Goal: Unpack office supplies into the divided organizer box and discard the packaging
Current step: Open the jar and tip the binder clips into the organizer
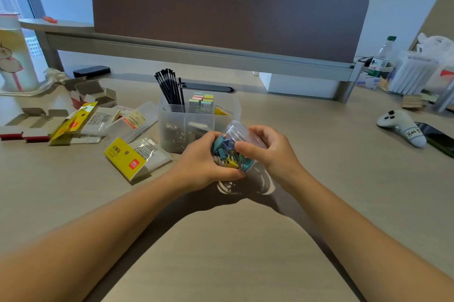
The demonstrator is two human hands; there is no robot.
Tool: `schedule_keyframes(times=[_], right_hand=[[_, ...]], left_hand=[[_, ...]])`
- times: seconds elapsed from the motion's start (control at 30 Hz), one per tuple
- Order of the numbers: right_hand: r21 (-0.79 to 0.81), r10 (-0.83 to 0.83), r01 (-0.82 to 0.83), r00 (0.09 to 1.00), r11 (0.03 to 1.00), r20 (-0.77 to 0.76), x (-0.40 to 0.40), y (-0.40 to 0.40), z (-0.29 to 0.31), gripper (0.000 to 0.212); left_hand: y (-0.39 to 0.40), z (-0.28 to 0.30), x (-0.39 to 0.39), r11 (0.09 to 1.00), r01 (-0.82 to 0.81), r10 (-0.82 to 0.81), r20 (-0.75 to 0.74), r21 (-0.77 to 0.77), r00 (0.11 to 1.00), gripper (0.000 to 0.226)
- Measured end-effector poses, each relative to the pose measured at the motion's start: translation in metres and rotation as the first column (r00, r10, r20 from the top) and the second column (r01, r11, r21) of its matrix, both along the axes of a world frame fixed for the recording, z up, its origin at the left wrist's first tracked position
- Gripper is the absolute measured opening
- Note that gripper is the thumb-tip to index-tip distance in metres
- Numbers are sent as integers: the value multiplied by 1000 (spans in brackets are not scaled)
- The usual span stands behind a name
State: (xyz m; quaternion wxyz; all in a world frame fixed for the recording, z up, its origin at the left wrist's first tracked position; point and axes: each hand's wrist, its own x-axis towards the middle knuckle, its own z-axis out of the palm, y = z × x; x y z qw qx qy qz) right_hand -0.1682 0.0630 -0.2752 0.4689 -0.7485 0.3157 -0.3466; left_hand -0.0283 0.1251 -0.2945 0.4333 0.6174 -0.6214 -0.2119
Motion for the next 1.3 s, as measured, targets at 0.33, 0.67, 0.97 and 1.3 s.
schedule_keyframes(times=[0.33, 0.67, 0.97, 1.3], right_hand=[[-64, 54, -51, 997, 997, 49, 0, -1, -2, 55], [-12, 227, -227, 974, 974, -12, -5, -4, 8, 57], [-104, 82, -108, 970, 989, -227, 4, -5, 14, 79], [-165, 32, -72, 972, 984, -233, 8, -1, 13, 70]], left_hand=[[2, 3, 3, 1000, 15, -15, 2, -16, 1000, 64], [6, 7, 10, 984, 168, -152, -223, 57, 963, 65], [5, 3, 16, 991, 104, -91, -149, 80, 985, 59], [5, 3, 18, 988, 118, -104, -134, 97, 986, 58]])
